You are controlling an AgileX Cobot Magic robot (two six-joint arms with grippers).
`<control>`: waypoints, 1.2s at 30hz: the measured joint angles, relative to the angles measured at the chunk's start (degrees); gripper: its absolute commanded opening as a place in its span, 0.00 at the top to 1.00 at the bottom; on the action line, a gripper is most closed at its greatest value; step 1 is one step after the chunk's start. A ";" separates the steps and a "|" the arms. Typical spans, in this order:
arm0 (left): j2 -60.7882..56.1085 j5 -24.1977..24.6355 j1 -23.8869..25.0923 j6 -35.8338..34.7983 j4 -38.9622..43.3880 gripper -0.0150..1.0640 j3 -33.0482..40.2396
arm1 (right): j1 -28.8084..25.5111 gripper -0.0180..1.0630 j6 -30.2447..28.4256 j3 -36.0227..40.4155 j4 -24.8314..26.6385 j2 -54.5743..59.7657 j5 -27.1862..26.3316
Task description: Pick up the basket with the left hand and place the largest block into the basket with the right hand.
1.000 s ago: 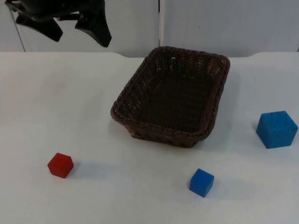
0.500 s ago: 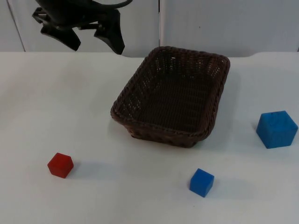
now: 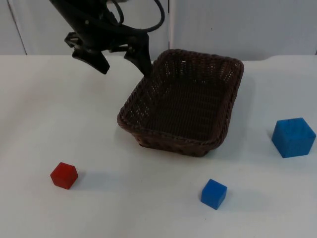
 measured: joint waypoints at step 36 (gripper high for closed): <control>8.51 0.36 -1.76 0.13 -1.70 0.71 -1.17 | 0.00 0.01 0.00 0.00 0.15 0.00 0.00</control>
